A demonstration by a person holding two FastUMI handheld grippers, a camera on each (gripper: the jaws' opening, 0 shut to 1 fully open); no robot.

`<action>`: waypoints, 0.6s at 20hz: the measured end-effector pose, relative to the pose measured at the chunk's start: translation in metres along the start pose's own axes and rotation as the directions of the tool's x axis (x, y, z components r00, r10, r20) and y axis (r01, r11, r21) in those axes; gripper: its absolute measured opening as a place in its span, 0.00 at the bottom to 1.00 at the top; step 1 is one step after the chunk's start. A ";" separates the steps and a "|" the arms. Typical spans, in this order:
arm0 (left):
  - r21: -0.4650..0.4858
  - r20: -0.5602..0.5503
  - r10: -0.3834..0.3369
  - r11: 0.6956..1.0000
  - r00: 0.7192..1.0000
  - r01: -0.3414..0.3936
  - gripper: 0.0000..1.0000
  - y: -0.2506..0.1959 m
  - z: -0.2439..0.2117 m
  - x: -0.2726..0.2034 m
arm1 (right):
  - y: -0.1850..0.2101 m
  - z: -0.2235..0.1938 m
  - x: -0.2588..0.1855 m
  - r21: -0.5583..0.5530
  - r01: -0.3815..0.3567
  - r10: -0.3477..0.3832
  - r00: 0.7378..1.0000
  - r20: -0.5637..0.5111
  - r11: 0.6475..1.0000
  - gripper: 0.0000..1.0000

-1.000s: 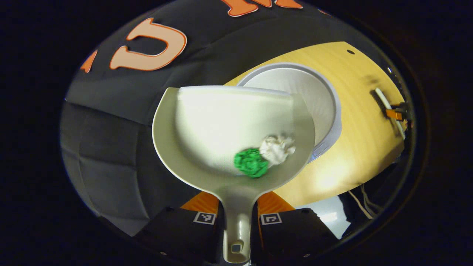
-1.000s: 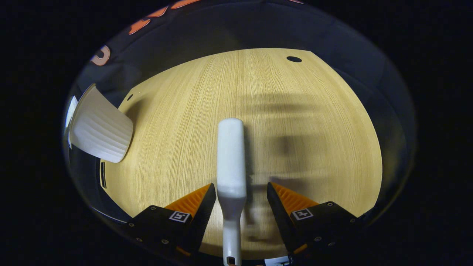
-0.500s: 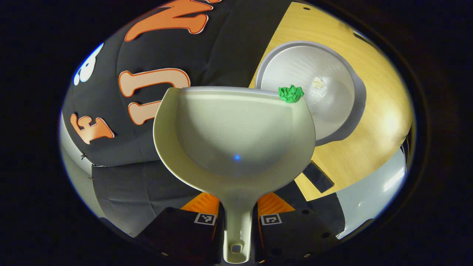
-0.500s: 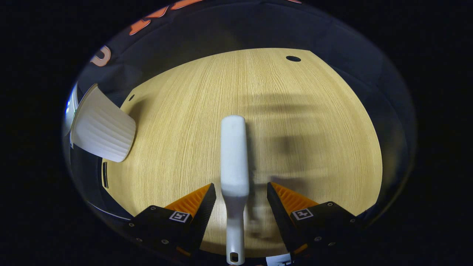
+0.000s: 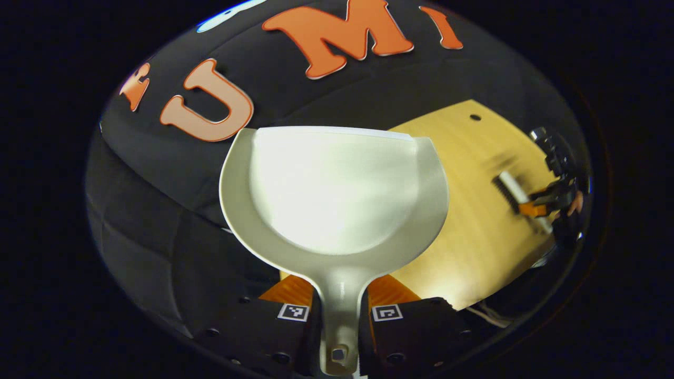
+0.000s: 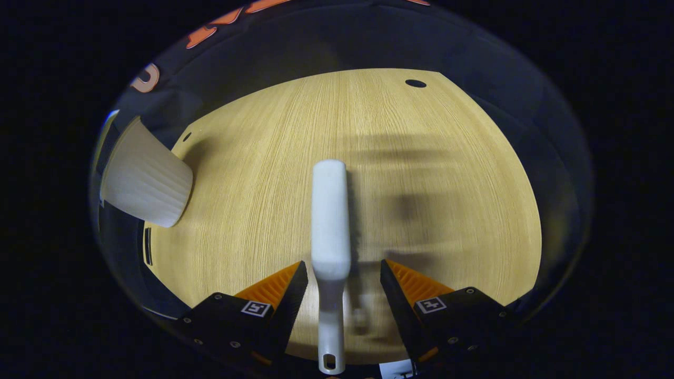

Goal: Pick up the small broom and dustpan from the desktop, sweep the trash into the dustpan with the broom, and then empty the trash into the garbage bin.

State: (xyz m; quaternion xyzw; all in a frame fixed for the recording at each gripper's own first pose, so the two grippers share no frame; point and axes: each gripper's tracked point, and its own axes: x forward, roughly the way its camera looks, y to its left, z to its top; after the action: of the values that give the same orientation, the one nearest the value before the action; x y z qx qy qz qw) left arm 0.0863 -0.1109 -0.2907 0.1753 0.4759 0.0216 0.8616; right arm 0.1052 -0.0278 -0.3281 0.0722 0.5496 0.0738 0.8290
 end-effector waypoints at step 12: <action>-0.393 -0.197 -0.384 0.874 0.902 0.286 0.30 -0.270 -0.070 0.145 | 0.006 -0.004 0.002 -0.036 0.046 -0.045 0.999 0.018 0.998 0.85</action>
State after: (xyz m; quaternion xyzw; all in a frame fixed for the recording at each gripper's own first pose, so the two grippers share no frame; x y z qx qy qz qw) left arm 0.0726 -0.3153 -0.5292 -0.0735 0.5995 -0.0202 0.7967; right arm 0.1019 -0.0216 -0.3298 0.0452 0.5425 0.0644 0.8363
